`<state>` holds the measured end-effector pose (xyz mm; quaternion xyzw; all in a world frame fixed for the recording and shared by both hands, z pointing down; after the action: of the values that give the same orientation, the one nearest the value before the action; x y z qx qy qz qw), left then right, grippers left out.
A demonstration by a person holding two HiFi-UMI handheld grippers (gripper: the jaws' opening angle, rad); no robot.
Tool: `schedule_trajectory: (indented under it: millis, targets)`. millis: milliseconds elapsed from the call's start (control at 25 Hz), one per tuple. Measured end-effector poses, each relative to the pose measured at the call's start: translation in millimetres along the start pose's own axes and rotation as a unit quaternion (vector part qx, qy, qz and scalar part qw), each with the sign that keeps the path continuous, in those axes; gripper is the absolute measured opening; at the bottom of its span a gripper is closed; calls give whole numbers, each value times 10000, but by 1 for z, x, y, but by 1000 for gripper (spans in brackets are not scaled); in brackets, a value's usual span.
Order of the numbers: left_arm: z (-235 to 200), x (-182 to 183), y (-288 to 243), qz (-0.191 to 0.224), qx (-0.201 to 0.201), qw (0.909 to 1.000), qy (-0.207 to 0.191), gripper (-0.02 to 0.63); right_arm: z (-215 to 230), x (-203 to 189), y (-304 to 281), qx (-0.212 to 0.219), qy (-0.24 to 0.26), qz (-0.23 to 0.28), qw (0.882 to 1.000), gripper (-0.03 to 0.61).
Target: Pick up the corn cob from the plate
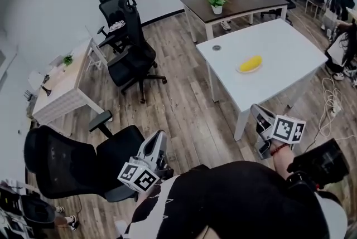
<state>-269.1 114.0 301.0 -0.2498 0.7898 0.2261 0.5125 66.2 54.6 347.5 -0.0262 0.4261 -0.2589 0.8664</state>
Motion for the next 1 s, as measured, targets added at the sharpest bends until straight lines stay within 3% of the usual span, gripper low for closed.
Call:
schedule_trajectory:
  millis: [320,600,1000]
  targets:
    - [-45,-7,-57,5,-36,9997,257,14,24,25,-62,-6,-37,-117,9999,15]
    - [-62,-6,-91,-75,-28,9997,246,14,34,46,-91,-88,-61,-122,9999,15]
    - [-90,-9,-112,-175,164,9993,302,14,48,31,-112,-65,-232,-402,9989,15]
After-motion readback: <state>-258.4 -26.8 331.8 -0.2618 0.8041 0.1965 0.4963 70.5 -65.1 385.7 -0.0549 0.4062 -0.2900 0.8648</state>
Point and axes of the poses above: the fingertips, and each gripper's own axes: y backward along the fingers, z to its right, x out of its top, the point moved 1 cm from there along y, backward along the fingers, and after that the axes turned 5 degrees about -x, right-handed, at the moved point
